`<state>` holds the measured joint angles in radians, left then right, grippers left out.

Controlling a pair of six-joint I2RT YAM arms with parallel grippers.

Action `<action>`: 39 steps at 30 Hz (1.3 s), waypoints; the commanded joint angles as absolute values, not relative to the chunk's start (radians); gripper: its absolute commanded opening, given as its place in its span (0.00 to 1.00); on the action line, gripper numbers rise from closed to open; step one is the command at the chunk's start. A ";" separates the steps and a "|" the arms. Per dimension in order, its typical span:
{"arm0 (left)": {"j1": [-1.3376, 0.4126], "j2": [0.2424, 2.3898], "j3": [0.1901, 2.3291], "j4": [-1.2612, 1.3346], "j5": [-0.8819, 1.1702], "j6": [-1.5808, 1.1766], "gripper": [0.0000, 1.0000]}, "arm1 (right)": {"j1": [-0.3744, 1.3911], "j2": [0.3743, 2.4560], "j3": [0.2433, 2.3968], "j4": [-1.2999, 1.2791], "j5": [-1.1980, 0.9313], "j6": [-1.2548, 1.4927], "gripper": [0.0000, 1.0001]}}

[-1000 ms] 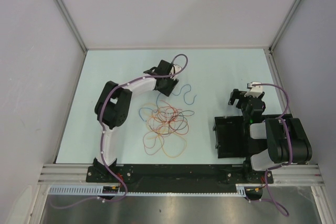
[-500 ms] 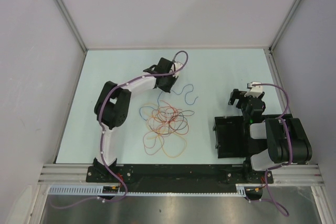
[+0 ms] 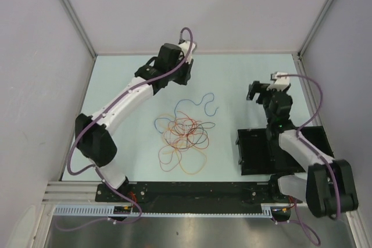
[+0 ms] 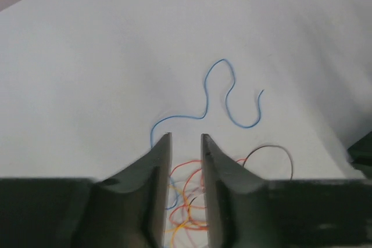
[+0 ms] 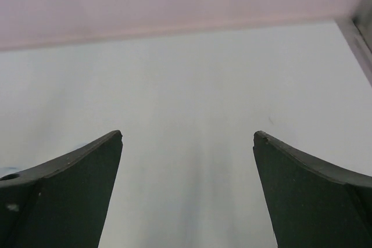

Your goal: Untangle the cables

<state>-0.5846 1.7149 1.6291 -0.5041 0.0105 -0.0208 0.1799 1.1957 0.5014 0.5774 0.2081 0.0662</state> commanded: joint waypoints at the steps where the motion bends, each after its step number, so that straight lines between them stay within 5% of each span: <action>1: -0.584 1.556 1.591 -0.615 -0.116 -0.149 0.49 | 0.144 1.063 0.647 0.365 -0.260 0.266 1.00; 3: -0.586 1.484 1.523 -0.638 -0.150 -0.175 0.68 | 0.143 1.095 0.669 0.411 -0.287 0.369 1.00; 4: -0.584 1.468 1.510 -0.658 -0.159 -0.182 0.87 | 0.138 1.167 0.695 0.397 -0.379 0.391 1.00; 7: -0.586 1.413 1.483 -0.770 -0.216 -0.213 1.00 | 0.172 1.323 0.856 0.224 -0.420 0.367 1.00; 20: -0.584 1.196 1.092 -0.618 -0.386 -0.215 1.00 | 0.437 1.816 1.343 -0.133 -0.356 0.127 0.74; 25: -0.583 1.261 1.106 -0.689 -0.540 -0.218 1.00 | 0.503 1.979 1.460 -0.207 -0.338 0.045 0.66; 39: -0.584 1.299 1.091 -0.713 -0.558 -0.219 0.97 | 0.552 2.197 1.729 -0.370 -0.258 -0.044 0.54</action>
